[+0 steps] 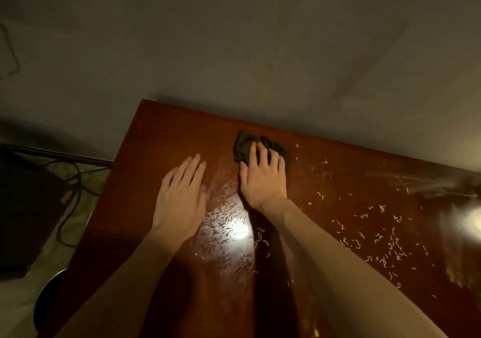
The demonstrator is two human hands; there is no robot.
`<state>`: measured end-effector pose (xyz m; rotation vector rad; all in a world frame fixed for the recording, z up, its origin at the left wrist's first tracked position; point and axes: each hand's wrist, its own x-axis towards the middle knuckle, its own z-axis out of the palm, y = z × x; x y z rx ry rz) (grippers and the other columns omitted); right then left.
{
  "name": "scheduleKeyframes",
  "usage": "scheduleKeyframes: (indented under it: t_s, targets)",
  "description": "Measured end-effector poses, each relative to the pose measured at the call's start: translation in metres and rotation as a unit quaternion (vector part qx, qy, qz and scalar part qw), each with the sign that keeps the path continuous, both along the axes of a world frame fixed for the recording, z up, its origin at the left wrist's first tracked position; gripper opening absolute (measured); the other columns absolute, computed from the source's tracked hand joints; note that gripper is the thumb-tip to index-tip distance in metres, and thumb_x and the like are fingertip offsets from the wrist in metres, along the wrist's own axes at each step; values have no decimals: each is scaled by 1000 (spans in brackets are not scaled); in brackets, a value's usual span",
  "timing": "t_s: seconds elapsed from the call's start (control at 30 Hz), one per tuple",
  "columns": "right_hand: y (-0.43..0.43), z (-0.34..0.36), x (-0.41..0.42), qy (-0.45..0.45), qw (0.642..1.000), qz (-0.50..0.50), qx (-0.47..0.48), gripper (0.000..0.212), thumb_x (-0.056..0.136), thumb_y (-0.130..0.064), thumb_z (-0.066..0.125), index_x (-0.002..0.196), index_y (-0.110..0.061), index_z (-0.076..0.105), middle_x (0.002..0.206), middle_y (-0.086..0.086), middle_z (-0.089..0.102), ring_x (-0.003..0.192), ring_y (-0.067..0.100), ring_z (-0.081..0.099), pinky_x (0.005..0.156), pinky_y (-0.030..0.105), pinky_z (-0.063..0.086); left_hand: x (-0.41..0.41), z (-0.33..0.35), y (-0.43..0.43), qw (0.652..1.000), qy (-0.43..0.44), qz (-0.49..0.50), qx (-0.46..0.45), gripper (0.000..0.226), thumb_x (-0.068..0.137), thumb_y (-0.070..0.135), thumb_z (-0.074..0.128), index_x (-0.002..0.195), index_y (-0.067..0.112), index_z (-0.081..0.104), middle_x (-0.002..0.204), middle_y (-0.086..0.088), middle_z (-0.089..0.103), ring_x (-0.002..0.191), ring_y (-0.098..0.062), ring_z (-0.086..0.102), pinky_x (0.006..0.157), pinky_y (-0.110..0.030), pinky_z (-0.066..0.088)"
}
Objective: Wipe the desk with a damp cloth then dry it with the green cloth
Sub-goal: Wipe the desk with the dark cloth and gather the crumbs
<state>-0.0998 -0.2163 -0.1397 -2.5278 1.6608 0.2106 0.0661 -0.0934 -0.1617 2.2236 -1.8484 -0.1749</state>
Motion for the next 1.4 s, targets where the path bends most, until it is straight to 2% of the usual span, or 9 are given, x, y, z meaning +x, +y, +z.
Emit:
scheduleKeyframes:
  t_s: [0.13, 0.37, 0.67, 0.77, 0.9, 1.03, 1.1, 1.23, 1.4]
  targets:
    - [-34, 1, 10, 53, 996, 31, -69, 58, 106, -42, 26, 146, -5, 44, 153, 18, 42, 142, 41, 34, 120, 53, 24, -22, -1, -49, 1000, 14, -4, -14, 58, 105, 35, 33, 160, 18, 38, 169, -4, 32, 157, -19, 24, 126, -42, 21]
    - [-85, 5, -9, 101, 987, 76, -95, 45, 106, -44, 28, 127, -12, 52, 132, 14, 51, 130, 41, 44, 123, 57, 17, -33, -5, -56, 1000, 22, 14, 4, 57, 106, 42, 30, 162, 29, 34, 172, 0, 24, 160, -15, 13, 128, -43, 17]
    - [-44, 4, -81, 23, 993, -48, -108, 32, 105, -39, 38, 108, -11, 53, 118, 17, 53, 110, 38, 49, 105, 52, 40, -33, -4, -58, 999, 37, 19, 9, 59, 105, 44, 31, 161, 28, 34, 171, -1, 24, 160, -15, 14, 129, -45, 17]
    - [-28, 1, -94, 14, 995, -36, -95, 34, 105, -39, 39, 108, -8, 53, 114, 19, 53, 106, 39, 49, 102, 52, 42, -32, -6, -59, 999, 27, 17, 12, 59, 105, 45, 30, 162, 28, 32, 172, 0, 21, 160, -15, 11, 129, -44, 14]
    - [-70, -13, -91, -23, 993, -55, -102, 44, 103, -39, 33, 121, -3, 50, 131, 26, 49, 121, 44, 45, 110, 52, 37, -35, -4, -59, 999, 30, 22, 4, 60, 105, 44, 30, 163, 29, 32, 173, 0, 19, 161, -14, 9, 129, -46, 15]
    - [-68, -14, -84, 7, 997, -33, -63, 50, 103, -38, 23, 129, -3, 47, 131, 21, 51, 120, 39, 43, 108, 48, 34, -35, -4, -59, 1000, 19, 24, 1, 59, 105, 44, 31, 163, 29, 32, 174, -1, 17, 161, -16, 6, 130, -46, 13]
    - [-35, -9, -88, -30, 997, 9, -70, 47, 102, -33, 30, 130, -2, 51, 129, 22, 53, 115, 37, 45, 107, 47, 38, -34, -4, -59, 1000, 8, 23, 10, 60, 105, 45, 29, 163, 30, 29, 174, -1, 15, 161, -16, 4, 130, -46, 11]
    - [-4, -7, -90, -99, 994, 29, -41, 47, 102, -23, 50, 144, -1, 51, 145, 16, 53, 139, 35, 43, 120, 44, 35, -34, -2, -58, 1000, 10, 22, 12, 60, 105, 46, 29, 164, 30, 28, 174, 0, 13, 161, -15, 2, 130, -44, 9]
    - [-77, -4, -73, -52, 997, -44, -28, 62, 94, -18, 58, 149, 4, 42, 154, 21, 43, 146, 41, 35, 123, 45, 30, -35, 0, -59, 999, 7, 33, 14, 59, 106, 46, 30, 163, 31, 29, 174, 0, 16, 161, -14, 4, 130, -45, 11]
